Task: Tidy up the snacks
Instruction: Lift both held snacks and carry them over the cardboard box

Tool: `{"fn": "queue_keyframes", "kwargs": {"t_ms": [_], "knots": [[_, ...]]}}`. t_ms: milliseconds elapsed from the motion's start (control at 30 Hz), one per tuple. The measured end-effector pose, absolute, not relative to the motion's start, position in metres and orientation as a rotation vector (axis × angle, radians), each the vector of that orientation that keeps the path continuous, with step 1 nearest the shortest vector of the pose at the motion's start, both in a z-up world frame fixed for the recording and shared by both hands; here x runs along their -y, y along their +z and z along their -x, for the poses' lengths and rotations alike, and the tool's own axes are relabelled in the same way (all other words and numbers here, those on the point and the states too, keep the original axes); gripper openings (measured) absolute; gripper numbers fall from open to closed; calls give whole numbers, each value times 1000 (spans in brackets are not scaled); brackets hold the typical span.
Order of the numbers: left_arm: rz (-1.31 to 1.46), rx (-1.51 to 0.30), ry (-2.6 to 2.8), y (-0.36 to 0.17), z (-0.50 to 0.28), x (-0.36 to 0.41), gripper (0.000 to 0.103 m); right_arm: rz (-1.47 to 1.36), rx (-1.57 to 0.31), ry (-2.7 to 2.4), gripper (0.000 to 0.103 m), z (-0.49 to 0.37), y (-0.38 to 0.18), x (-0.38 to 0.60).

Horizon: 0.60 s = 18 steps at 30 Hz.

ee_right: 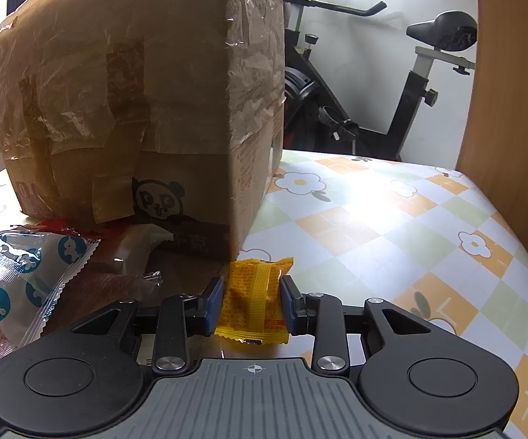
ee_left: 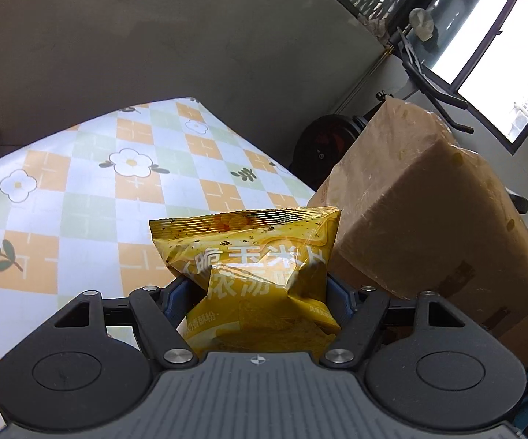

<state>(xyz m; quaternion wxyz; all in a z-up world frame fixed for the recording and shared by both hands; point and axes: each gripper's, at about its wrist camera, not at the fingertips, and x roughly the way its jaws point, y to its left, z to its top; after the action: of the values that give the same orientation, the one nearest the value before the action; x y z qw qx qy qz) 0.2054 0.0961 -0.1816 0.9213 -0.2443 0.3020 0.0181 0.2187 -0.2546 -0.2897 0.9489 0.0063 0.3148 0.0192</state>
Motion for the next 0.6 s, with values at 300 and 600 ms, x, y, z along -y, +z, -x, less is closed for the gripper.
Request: {"fn": "queue_keyframes", "kwargs": {"t_ms": [300,600], "knots": [[340,-539,-15,-153,-190,-82,76,-8,-604,37,30,-208,-283,252],[286,-442,-116,-109,-184,-72,76,-47,-519,27,30,-171,-248,262]]}}
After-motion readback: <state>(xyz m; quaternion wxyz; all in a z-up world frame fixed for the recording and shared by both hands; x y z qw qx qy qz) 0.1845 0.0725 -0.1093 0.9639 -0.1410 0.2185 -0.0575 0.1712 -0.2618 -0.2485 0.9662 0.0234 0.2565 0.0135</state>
